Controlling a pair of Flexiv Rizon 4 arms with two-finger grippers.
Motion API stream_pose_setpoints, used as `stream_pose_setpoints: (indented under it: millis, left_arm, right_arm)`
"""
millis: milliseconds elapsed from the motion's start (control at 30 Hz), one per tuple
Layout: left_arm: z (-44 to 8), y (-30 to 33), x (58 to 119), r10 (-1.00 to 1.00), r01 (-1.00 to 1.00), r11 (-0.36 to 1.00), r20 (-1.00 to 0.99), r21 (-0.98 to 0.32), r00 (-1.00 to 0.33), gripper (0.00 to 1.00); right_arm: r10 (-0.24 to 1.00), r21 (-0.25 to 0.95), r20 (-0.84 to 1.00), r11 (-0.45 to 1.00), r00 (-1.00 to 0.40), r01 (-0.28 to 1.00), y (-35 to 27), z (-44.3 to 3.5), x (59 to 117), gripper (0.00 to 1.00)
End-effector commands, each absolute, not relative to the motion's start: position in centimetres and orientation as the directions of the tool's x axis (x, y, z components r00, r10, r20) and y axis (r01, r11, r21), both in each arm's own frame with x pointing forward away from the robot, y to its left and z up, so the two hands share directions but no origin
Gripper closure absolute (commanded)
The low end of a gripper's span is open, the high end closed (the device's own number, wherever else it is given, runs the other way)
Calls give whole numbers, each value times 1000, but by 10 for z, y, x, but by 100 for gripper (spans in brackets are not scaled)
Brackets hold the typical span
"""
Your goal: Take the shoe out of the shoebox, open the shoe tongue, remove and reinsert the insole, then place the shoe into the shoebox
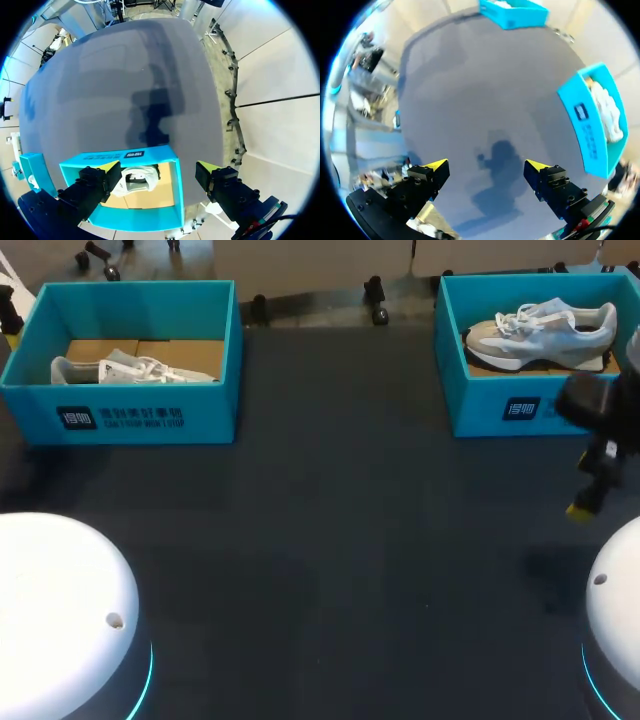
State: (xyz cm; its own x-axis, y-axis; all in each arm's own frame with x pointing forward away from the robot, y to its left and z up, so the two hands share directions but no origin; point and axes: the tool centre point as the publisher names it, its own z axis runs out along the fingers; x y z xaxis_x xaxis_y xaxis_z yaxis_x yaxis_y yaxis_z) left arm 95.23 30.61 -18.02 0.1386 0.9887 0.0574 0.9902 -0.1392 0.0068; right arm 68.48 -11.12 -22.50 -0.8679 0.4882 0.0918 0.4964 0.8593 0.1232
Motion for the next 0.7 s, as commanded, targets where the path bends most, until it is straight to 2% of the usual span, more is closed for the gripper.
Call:
stream_pose_setpoints:
  millis: [33, 167, 633, 700]
  left_arm:
    - [-180, 306, 951, 989, 990, -139, 60, 9, 139, 0]
    - [-180, 306, 951, 989, 990, -139, 60, 9, 139, 0]
    - [-180, 306, 951, 989, 990, -139, 60, 9, 139, 0]
    - [-180, 306, 951, 989, 990, -139, 60, 9, 139, 0]
  right_arm:
    - [561, 72, 113, 818, -820, 570, -119, -220, 713, 0]
    - [638, 53, 103, 762, -763, 645, -137, -213, 731, 0]
    - [638, 53, 103, 762, -763, 645, -137, -213, 731, 0]
    - [655, 41, 69, 751, -752, 659, -137, -212, 745, 0]
